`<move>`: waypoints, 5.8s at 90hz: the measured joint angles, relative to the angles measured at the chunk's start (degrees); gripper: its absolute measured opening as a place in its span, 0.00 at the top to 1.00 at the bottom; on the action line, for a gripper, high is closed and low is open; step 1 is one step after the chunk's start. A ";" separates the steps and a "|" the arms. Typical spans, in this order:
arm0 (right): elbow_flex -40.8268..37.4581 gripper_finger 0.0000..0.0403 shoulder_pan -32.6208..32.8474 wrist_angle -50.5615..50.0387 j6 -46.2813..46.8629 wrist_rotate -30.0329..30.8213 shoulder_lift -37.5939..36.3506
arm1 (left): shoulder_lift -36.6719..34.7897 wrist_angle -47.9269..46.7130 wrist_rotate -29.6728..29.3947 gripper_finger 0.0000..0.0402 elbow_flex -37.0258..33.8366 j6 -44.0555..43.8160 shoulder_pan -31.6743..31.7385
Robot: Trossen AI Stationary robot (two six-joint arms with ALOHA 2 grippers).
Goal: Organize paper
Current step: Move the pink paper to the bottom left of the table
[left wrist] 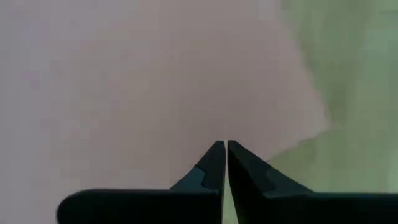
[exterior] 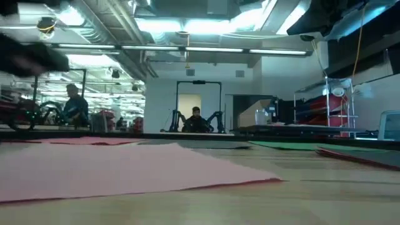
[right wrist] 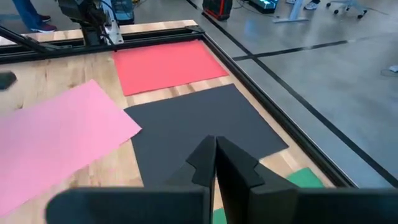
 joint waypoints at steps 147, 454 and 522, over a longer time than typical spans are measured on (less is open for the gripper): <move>0.00 1.00 0.00 -1.22 0.00 -0.04 0.00 | 7.46 16.34 5.07 1.00 2.43 -1.22 0.66; 0.02 1.00 0.00 -2.12 0.50 -1.53 0.00 | 9.31 14.17 -7.30 1.00 0.05 -9.47 -0.25; 0.02 1.00 0.00 -2.62 1.29 -1.55 0.00 | 5.78 -4.25 -4.82 1.00 -0.21 -17.09 -6.24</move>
